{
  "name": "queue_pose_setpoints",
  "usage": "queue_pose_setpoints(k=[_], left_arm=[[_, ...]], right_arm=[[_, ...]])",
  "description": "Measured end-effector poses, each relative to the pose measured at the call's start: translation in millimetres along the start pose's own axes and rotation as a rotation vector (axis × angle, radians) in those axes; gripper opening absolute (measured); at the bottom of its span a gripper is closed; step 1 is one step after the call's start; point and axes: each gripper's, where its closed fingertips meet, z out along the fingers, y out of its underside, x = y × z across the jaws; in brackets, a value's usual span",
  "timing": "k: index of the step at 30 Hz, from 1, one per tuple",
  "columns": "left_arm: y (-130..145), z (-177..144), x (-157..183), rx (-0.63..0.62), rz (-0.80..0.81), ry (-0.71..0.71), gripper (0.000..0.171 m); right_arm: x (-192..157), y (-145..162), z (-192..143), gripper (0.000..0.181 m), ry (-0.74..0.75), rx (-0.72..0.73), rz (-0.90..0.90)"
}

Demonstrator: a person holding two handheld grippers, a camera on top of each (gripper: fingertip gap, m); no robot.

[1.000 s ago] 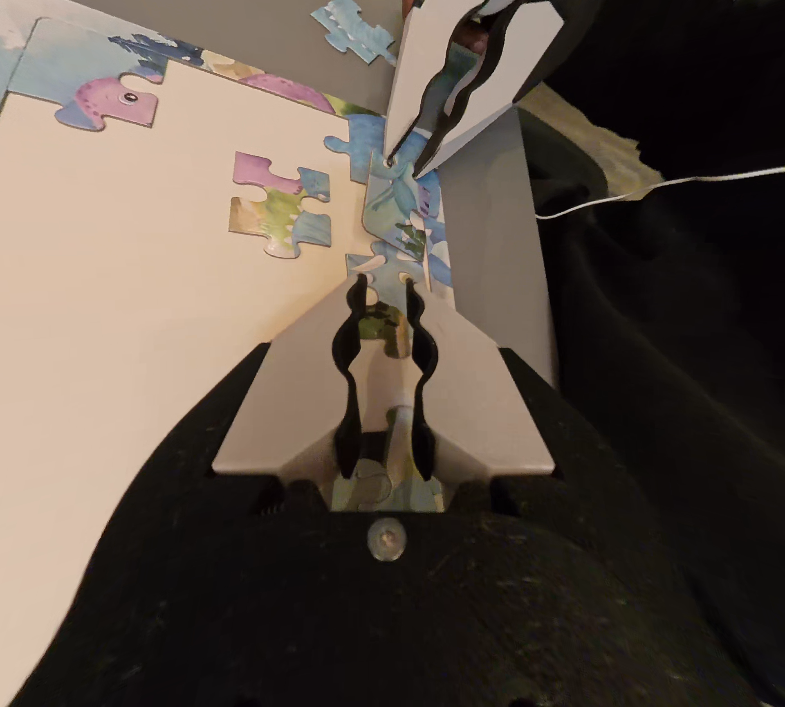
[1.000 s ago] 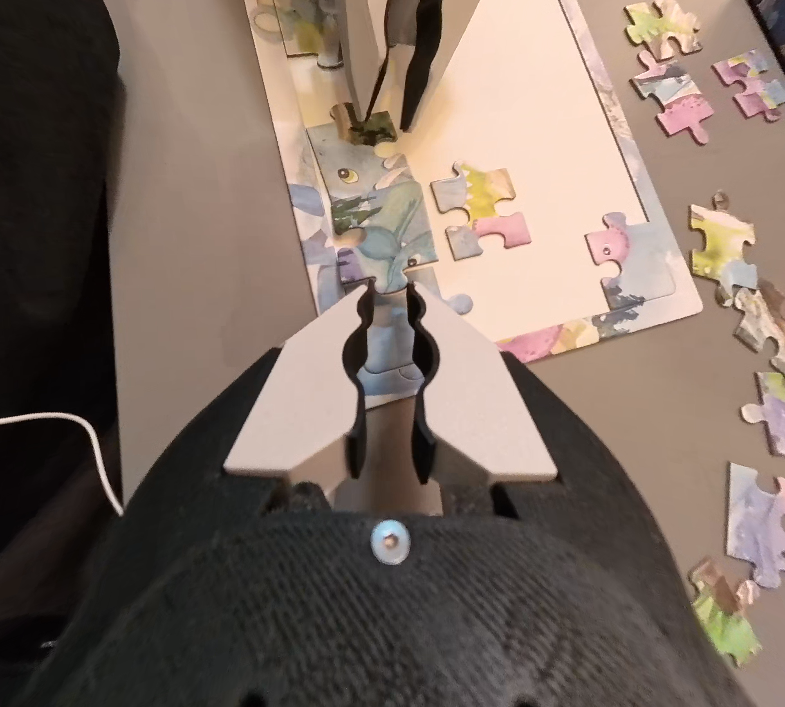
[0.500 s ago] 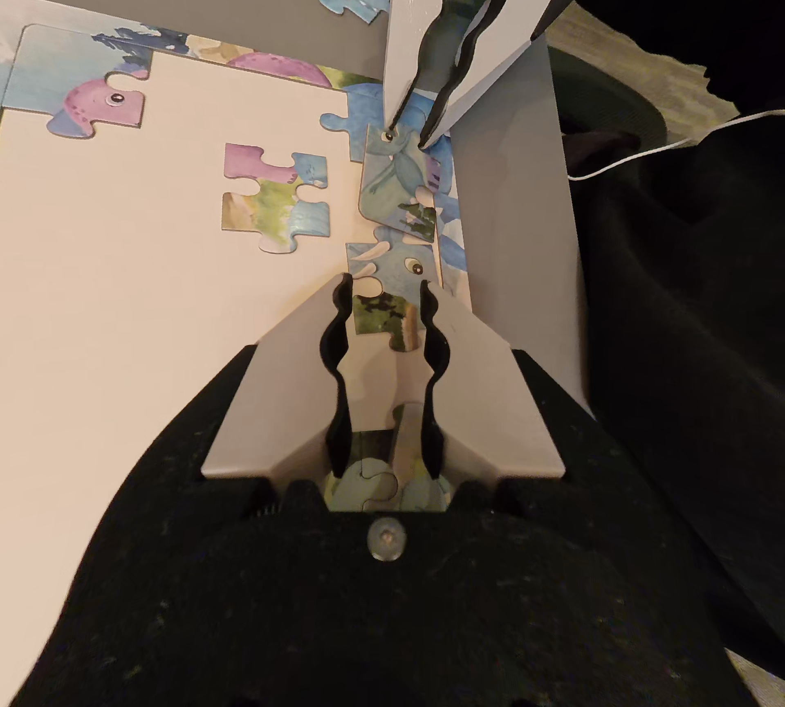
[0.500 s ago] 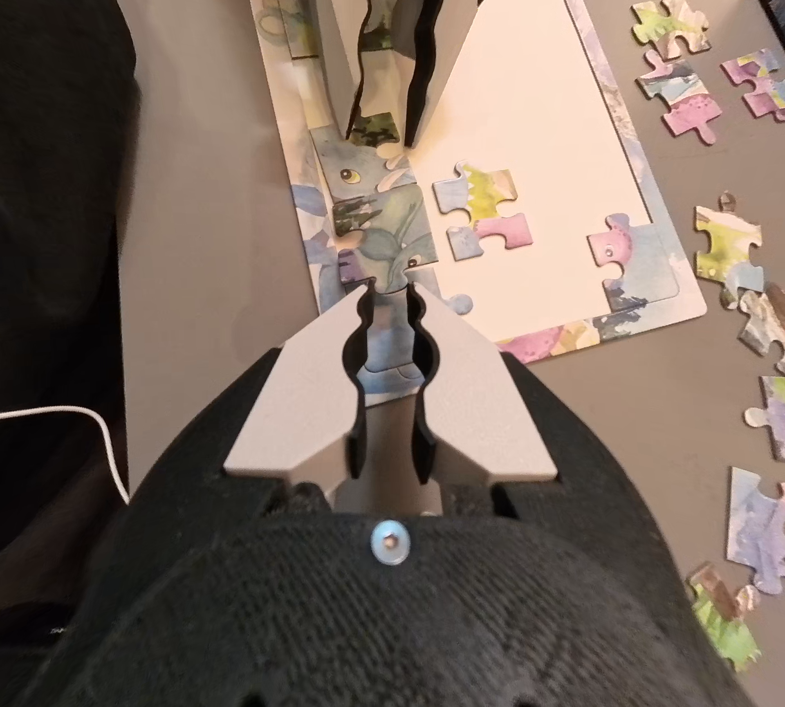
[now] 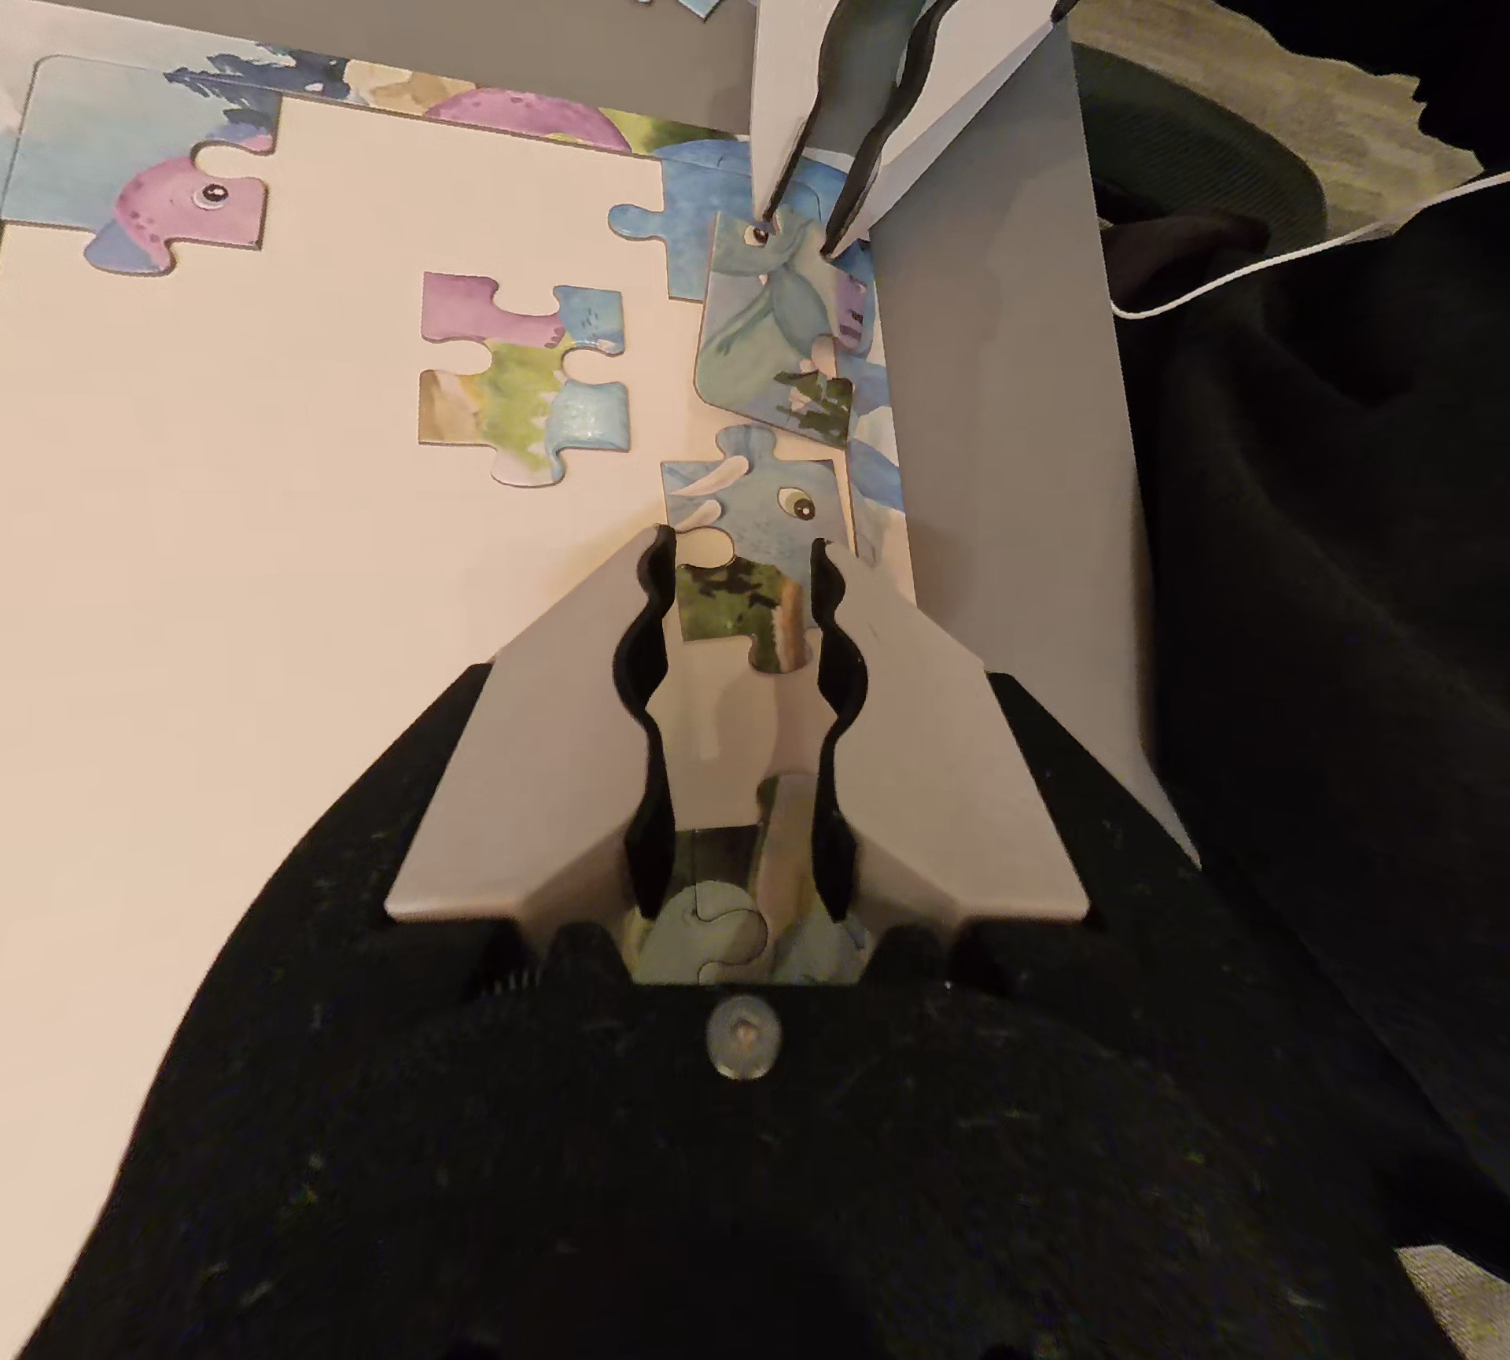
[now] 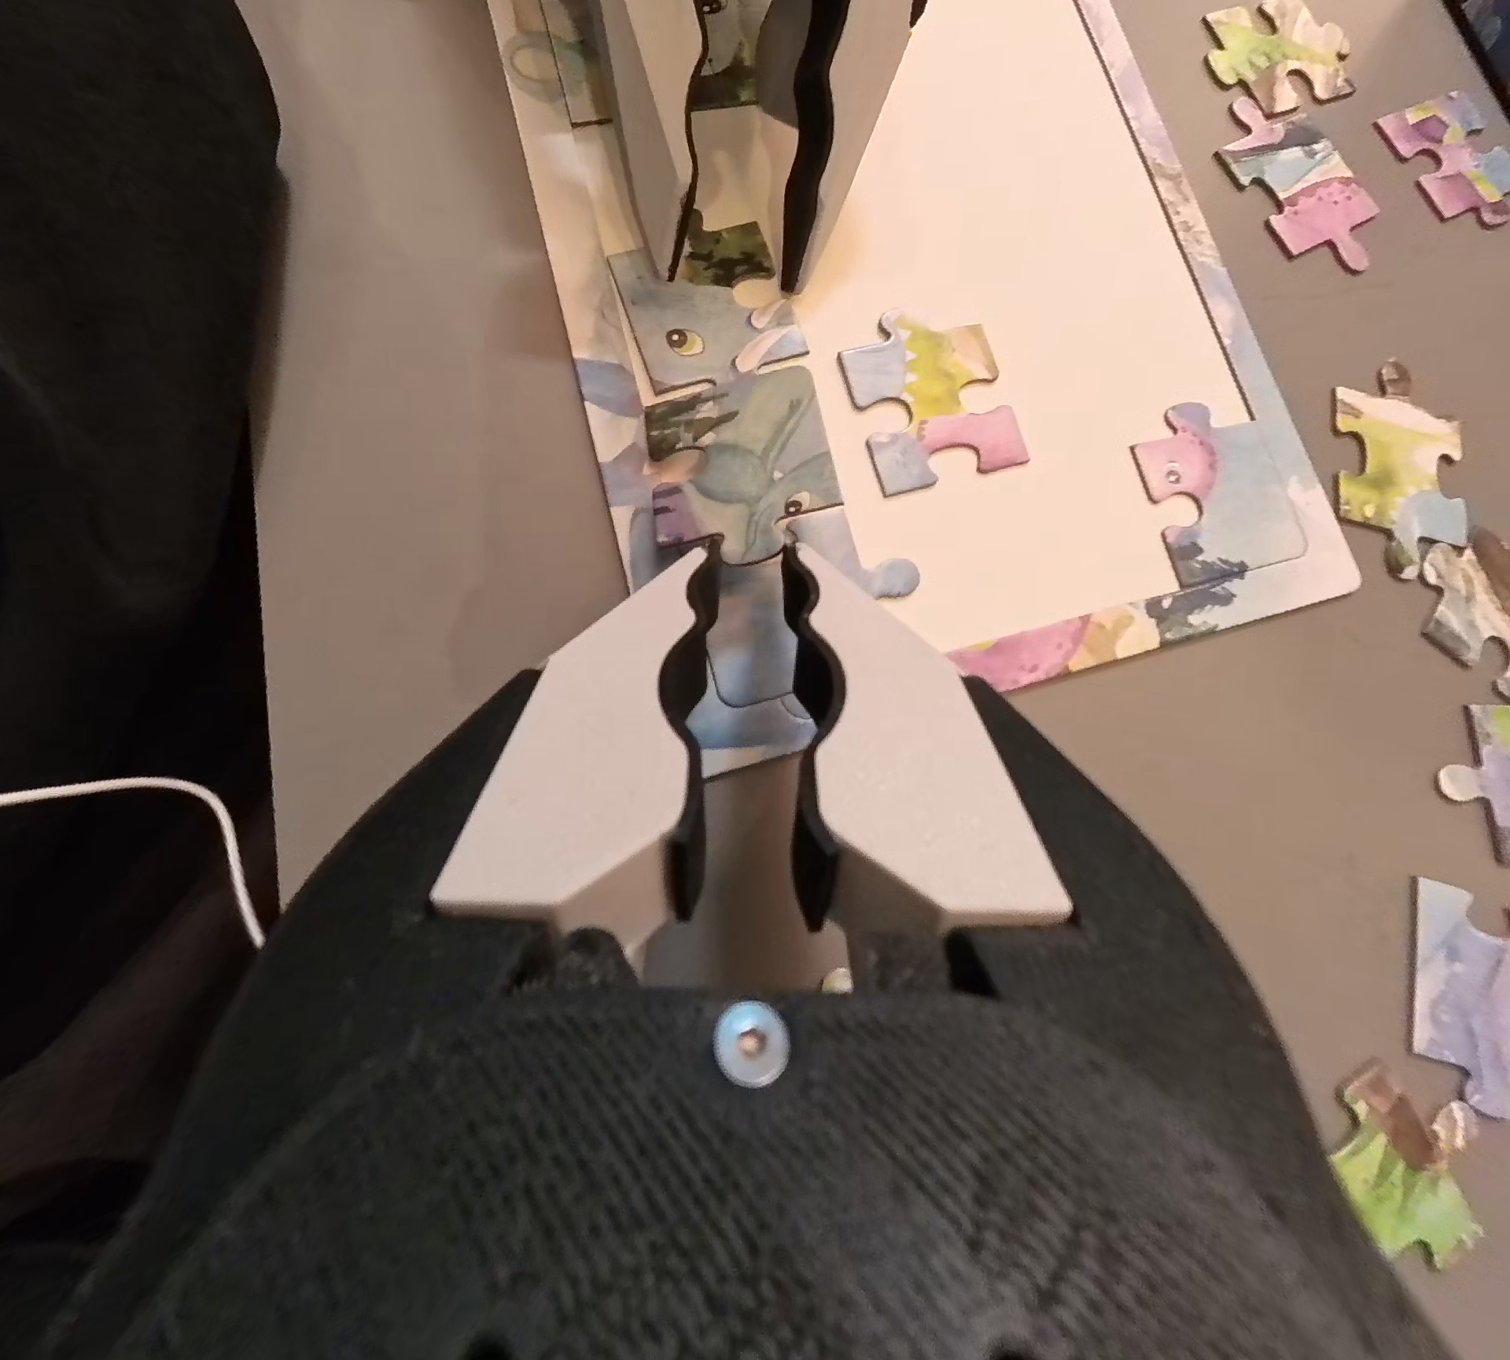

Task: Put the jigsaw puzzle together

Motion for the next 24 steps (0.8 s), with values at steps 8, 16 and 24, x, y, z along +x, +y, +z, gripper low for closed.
queue_pose_setpoints(k=[8, 16, 24], left_arm=[[0.8, -0.5, -4.3, -0.004, 0.001, -0.026, 0.024], [0.6, -0.7, -5.2, -0.002, 0.0, -0.031, 0.022], [0.5, -1.2, -6.2, 0.001, -0.005, -0.032, 0.023]], right_arm=[[0.0, 0.2, -0.2, 0.013, 0.002, 0.005, 0.007], [0.1, -3.2, -3.6, 0.013, 0.005, 0.033, 0.02], [30.1, 5.3, -14.2, 0.013, 0.176, 0.034, 0.082]])
